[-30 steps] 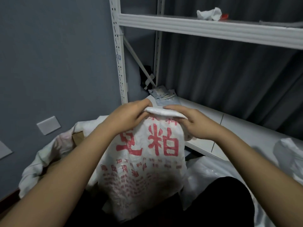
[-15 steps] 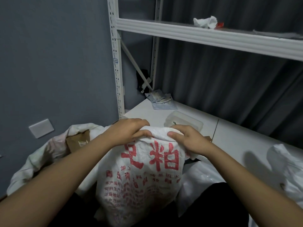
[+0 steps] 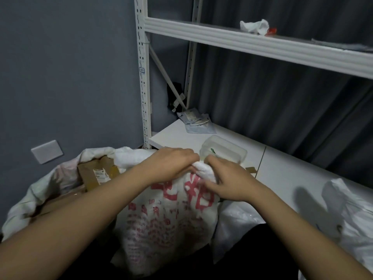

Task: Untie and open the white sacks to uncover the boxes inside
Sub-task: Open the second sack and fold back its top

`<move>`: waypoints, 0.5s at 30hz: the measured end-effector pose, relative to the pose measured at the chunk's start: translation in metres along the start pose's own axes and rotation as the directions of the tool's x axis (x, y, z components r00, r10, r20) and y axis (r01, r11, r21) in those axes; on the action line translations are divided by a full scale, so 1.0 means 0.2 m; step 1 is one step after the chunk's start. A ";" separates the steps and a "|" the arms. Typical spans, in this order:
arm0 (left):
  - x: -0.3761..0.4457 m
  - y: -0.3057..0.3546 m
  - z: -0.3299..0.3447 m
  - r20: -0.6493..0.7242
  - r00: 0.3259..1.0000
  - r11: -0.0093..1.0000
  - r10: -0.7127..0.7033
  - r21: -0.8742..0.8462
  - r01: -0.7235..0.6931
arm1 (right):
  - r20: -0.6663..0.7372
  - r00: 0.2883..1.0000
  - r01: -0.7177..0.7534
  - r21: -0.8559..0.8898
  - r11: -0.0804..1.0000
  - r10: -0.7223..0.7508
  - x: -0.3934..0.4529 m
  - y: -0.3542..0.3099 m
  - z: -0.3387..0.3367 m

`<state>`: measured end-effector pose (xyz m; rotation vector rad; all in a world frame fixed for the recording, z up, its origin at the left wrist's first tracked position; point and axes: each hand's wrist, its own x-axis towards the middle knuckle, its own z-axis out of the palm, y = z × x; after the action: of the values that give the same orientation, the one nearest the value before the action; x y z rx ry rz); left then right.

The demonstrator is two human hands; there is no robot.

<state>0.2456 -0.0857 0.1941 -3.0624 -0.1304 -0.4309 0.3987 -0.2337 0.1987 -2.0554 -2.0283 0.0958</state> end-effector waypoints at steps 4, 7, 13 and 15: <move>-0.04 -0.03 -0.02 -0.039 0.996 0.993 -0.079 -0.094 0.075 | 0.043 0.999 -0.026 -0.121 0.992 0.032 0.02 -0.04 0.07; -0.09 -0.09 -0.01 0.135 0.977 0.945 -0.164 -0.263 0.195 | -0.099 0.995 -0.007 -0.316 0.949 -0.026 -0.02 -0.05 0.14; -0.10 -0.05 0.05 0.083 0.994 0.993 -0.074 -0.084 0.081 | -0.016 0.998 -0.060 -0.130 0.990 0.058 -0.03 -0.05 0.16; -0.08 -0.03 0.06 0.024 1.000 0.999 0.005 -0.038 -0.004 | 0.026 0.995 -0.101 0.182 0.978 0.098 0.01 -0.05 0.15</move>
<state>0.2339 -0.0801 0.1787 -3.1052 -0.1179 -0.4003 0.3819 -0.2287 0.1731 -2.0455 -1.8486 0.3077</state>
